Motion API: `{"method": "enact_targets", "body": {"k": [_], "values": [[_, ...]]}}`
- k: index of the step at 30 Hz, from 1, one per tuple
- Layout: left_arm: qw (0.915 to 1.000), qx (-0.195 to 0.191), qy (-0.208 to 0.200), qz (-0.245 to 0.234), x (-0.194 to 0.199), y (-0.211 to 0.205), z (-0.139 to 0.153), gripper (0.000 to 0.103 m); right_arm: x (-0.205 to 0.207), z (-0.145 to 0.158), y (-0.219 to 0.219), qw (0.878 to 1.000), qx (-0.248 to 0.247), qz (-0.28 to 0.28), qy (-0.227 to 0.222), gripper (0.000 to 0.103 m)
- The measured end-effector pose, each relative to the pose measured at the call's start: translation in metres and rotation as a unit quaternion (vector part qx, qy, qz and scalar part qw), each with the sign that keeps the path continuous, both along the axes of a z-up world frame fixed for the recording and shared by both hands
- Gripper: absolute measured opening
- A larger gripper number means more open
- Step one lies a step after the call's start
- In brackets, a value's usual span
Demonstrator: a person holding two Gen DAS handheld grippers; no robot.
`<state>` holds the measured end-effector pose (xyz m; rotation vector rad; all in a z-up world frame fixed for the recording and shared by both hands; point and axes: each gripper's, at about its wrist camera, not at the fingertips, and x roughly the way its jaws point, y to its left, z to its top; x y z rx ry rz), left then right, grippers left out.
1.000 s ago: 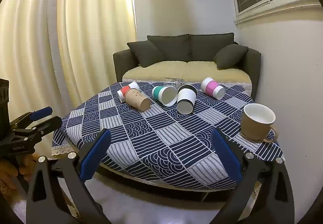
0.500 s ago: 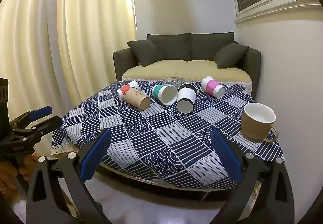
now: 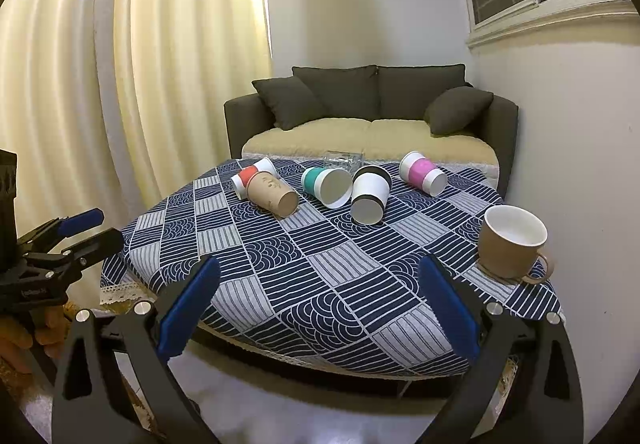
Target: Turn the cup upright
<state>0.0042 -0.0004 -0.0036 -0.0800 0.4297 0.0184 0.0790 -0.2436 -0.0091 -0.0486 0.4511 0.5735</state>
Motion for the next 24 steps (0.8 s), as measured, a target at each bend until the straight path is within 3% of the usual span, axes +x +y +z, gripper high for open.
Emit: {"method": "enact_targets", "body": {"k": [10,17,21,24], "values": [[0.9998,-0.004,0.016,-0.007,0.025,0.004,-0.006,0.096,0.039,-0.004,0.008,0.998,-0.007,-0.009,0.055,0.098],[0.9987,-0.036,0.033,-0.013,0.062,0.018,-0.006,0.096,0.115,-0.009,0.010,0.985,0.038,-0.016,0.168,0.098],[0.9988,-0.031,0.032,-0.020,0.089,0.022,-0.001,0.096,0.165,-0.007,0.022,0.980,0.022,-0.031,0.194,0.098],[0.9968,-0.058,0.044,-0.032,0.109,0.029,0.004,0.096,0.209,-0.011,0.035,0.974,-0.004,-0.037,0.225,0.098]]}}
